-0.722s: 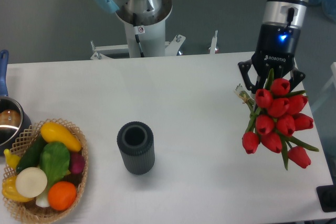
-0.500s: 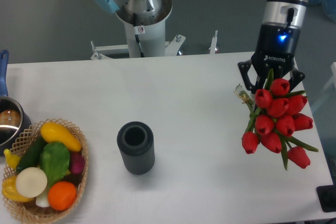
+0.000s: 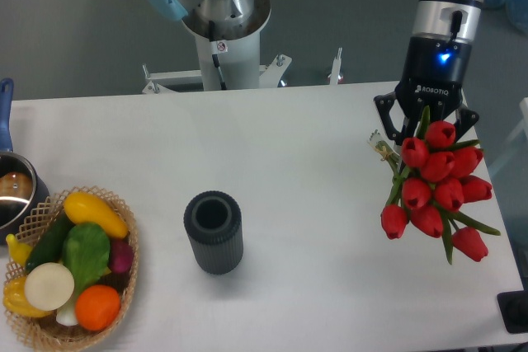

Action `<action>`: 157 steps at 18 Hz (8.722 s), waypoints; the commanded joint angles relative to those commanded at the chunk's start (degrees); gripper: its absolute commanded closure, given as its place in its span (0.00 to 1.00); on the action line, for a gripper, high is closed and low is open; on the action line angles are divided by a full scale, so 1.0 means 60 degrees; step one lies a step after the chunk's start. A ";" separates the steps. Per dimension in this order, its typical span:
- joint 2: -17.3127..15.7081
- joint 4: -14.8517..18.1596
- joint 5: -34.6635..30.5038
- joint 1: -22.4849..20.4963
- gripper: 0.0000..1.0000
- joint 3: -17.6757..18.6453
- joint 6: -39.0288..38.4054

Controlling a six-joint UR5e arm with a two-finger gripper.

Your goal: Insert the flowers into the vase

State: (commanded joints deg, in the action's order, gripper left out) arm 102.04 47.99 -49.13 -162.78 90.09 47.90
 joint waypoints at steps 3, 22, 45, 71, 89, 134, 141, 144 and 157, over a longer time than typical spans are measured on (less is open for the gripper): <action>0.0059 0.0000 0.0000 0.0103 0.72 -0.0132 -0.0015; 0.0235 -0.0337 0.2723 0.1787 0.72 0.0087 0.0908; 0.0294 -0.0322 0.7631 0.1949 0.73 0.1815 0.4173; 0.0923 -0.0322 0.8130 0.1934 0.72 0.3368 0.6547; 0.1670 -0.0293 0.8115 0.1714 0.72 0.3383 0.7192; 0.0574 -0.0191 0.5406 0.1129 0.00 0.3823 0.5846; -0.1212 -0.0147 0.3272 0.0280 0.00 0.3691 0.4541; -0.1610 -0.0132 0.1690 -0.0466 0.00 0.3603 0.4541; -0.1801 -0.0103 -0.1064 -0.3134 0.00 0.2197 0.4643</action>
State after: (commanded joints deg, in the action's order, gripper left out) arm 91.23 47.37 -55.52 -181.58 103.27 75.76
